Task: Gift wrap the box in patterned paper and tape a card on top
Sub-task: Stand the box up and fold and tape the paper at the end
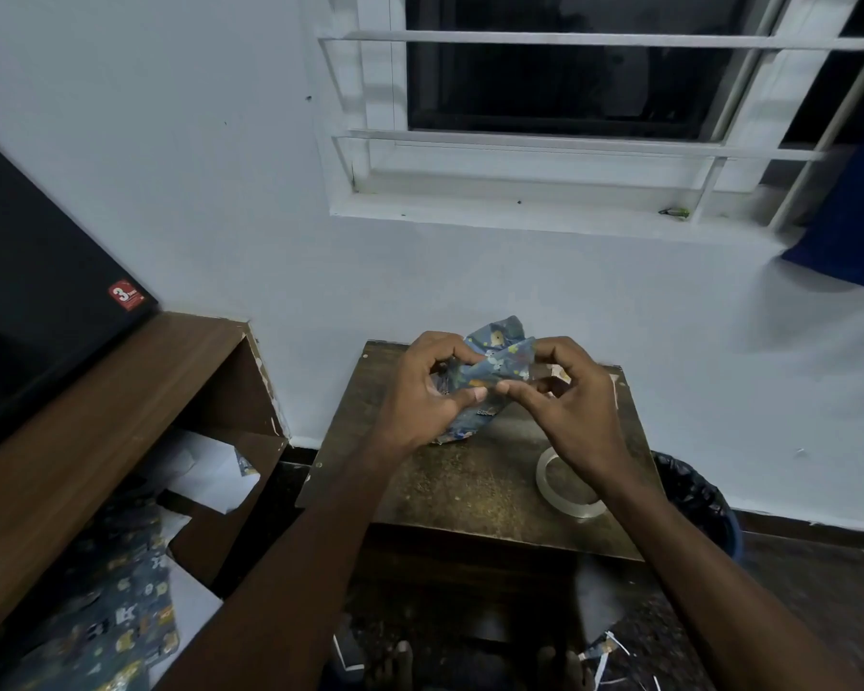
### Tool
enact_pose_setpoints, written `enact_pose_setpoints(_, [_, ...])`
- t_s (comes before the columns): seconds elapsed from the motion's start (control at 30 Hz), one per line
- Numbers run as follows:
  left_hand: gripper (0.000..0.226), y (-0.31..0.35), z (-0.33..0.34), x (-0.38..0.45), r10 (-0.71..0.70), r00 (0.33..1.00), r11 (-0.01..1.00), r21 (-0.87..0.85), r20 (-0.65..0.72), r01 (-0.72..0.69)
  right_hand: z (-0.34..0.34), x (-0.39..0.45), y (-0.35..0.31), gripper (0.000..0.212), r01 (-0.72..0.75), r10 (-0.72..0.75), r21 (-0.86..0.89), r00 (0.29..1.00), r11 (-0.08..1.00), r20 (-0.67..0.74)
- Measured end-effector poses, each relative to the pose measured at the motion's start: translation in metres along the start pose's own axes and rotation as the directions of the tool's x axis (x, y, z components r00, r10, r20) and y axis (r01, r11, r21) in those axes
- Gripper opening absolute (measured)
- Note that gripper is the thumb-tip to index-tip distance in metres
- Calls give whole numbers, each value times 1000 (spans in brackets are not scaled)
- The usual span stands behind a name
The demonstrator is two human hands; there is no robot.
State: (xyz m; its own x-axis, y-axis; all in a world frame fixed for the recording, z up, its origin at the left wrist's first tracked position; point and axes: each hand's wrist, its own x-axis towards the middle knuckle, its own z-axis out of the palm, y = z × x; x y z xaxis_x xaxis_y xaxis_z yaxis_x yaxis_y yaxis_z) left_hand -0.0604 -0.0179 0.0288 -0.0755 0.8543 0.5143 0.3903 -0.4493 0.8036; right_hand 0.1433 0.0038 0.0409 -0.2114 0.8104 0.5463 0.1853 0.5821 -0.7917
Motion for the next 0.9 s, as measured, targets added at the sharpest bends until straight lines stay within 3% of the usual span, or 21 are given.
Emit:
enact_pose_setpoints(0.2, [38,-2,5,2,-18,999,997,-72,-33,15,3,3,5,26,-13,17,52,997,999,-80])
enact_pose_setpoints(0.3, [41,-2,9,1,-33,999,994,-101,-36,29,4,1,4,33,-32,33,60,999,998,-24])
enact_pose_setpoints(0.4, [36,4,5,0,-83,996,988,-127,26,86,2,-2,-1,25,-31,30,55,999,998,29])
enact_pose_setpoints(0.5, [17,12,-5,0,-161,984,966,-192,81,174,0,-4,-2,21,32,-29,-47,998,998,55])
enact_pose_setpoints(0.63, [19,12,-14,6,-281,956,896,-335,78,291,1,0,-1,19,95,-82,-108,990,990,119])
enact_pose_setpoints(0.8, [48,2,-25,11,-254,942,953,-106,220,282,6,-2,0,29,294,-246,-173,935,940,254])
enact_pose_setpoints(0.9, [35,-1,-27,11,-275,935,944,-124,225,307,9,-4,1,34,312,-265,-179,933,933,245])
